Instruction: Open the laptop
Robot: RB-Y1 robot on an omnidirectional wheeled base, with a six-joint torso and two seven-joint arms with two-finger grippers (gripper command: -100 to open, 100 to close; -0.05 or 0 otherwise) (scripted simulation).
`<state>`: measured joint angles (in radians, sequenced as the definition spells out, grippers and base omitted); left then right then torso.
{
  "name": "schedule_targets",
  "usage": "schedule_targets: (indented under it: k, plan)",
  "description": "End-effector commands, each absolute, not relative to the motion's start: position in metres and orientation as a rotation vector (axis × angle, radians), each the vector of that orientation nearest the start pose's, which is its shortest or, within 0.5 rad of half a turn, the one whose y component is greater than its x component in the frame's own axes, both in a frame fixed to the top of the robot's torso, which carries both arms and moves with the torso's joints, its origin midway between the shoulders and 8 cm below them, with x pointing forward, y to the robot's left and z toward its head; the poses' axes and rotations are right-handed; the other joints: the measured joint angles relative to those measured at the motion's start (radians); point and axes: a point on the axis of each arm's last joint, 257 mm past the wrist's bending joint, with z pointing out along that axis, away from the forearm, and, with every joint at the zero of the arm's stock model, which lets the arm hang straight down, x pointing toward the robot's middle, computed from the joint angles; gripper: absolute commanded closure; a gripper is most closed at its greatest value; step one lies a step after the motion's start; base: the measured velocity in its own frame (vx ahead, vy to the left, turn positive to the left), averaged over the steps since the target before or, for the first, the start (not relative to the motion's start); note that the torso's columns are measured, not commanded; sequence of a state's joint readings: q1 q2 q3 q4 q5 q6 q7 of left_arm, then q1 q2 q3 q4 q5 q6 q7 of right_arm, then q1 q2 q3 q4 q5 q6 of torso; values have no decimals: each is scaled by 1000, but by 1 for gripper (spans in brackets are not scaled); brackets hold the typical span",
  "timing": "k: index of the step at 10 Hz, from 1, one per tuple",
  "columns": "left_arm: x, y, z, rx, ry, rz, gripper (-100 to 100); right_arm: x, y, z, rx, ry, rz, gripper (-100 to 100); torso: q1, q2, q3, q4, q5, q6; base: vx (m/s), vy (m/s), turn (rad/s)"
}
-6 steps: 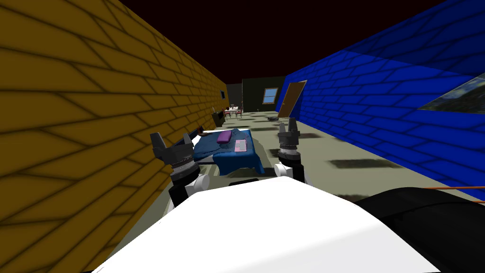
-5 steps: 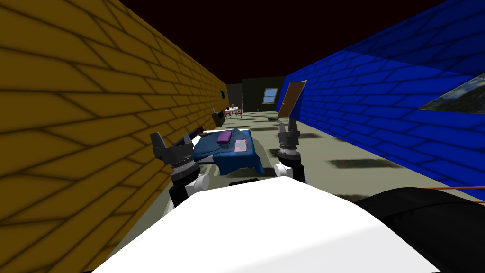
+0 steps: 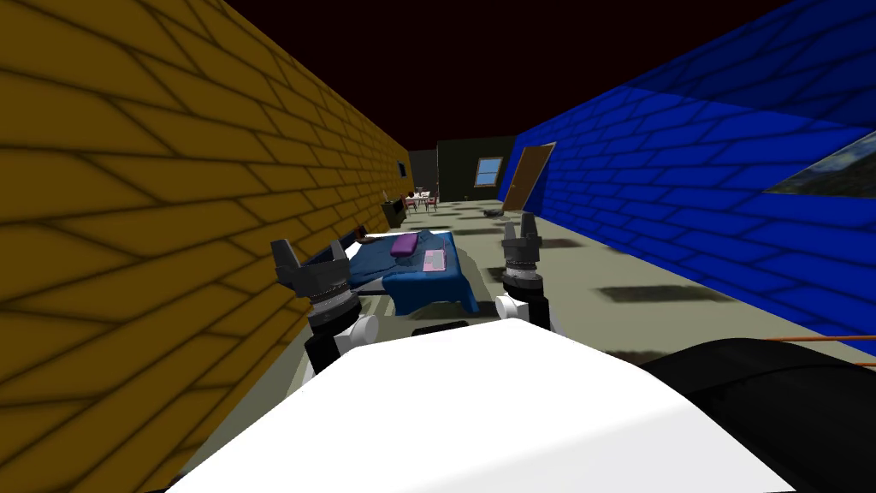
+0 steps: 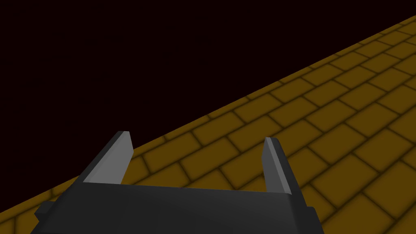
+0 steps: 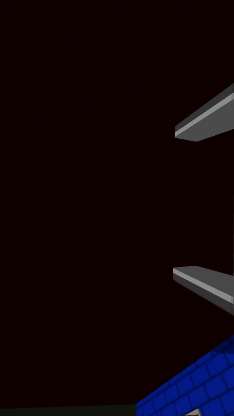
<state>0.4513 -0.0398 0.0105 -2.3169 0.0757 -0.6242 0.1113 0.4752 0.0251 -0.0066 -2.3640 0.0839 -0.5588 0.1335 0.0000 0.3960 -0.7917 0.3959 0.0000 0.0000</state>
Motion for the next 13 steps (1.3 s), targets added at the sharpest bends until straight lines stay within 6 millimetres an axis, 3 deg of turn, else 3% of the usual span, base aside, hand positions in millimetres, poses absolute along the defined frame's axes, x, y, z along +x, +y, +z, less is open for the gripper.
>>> schedule_targets:
  k: [1,3,4,7,10,11,13]
  plan:
    - [311,287,76,-592,357,-1498,0,316,-264,78,447,549,1155,0,0,74,-147,74,0,0,0,0,0]
    - [311,287,76,-592,357,-1498,0,316,-264,78,447,549,1155,0,0,222,-443,221,0,0,0,0,0]
    - [311,287,76,-592,357,-1498,0,321,-260,73,427,596,1146,-100,0,295,-590,295,0,0,-5,-2,33]
    - [311,287,76,-592,357,-1498,0,341,-253,48,404,732,1097,-100,0,342,-682,341,0,0,-35,-5,72]
    - [311,287,76,-592,357,-1498,0,370,-258,5,424,899,999,-100,0,342,-684,342,0,0,-50,-5,135]
    - [311,287,76,-592,357,-1498,0,370,-257,5,419,902,993,-100,0,342,-684,342,0,0,-42,-5,40]
    - [311,287,76,-592,357,-1498,0,389,-268,-33,456,1017,906,-100,0,341,-685,342,0,0,-45,-4,135]
